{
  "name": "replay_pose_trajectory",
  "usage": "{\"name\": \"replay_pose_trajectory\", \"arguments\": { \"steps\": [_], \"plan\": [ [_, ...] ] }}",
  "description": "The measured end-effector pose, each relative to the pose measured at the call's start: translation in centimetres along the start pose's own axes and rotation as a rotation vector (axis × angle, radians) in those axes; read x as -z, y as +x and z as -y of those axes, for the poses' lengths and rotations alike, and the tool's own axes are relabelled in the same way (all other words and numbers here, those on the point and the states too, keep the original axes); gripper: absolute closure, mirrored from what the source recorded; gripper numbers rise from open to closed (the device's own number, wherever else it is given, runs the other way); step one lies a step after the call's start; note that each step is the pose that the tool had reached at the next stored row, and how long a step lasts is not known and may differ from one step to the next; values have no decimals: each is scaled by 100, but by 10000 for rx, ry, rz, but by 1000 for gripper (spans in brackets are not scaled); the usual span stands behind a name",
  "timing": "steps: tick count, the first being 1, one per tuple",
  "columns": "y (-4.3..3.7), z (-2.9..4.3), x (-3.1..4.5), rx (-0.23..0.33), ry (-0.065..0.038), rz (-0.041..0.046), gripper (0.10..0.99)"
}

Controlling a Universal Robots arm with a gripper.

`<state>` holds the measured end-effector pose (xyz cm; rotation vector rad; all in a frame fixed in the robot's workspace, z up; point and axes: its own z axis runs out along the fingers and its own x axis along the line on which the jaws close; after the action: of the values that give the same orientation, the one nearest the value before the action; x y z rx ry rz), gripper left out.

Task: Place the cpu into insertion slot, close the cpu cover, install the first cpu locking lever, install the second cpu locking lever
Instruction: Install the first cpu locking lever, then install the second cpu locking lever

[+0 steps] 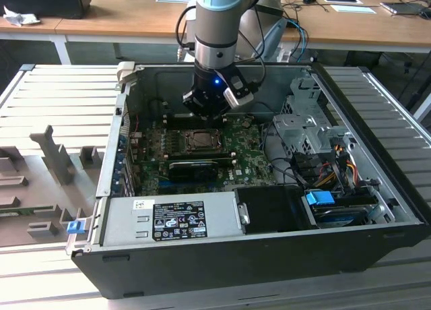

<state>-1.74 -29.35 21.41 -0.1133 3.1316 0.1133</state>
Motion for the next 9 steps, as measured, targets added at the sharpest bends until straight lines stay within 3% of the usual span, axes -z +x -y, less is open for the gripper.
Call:
{"name": "replay_pose_trajectory", "arguments": {
  "steps": [9],
  "plan": [
    [1, 28, 2, 0, 20, -2, 980]
  ]
}}
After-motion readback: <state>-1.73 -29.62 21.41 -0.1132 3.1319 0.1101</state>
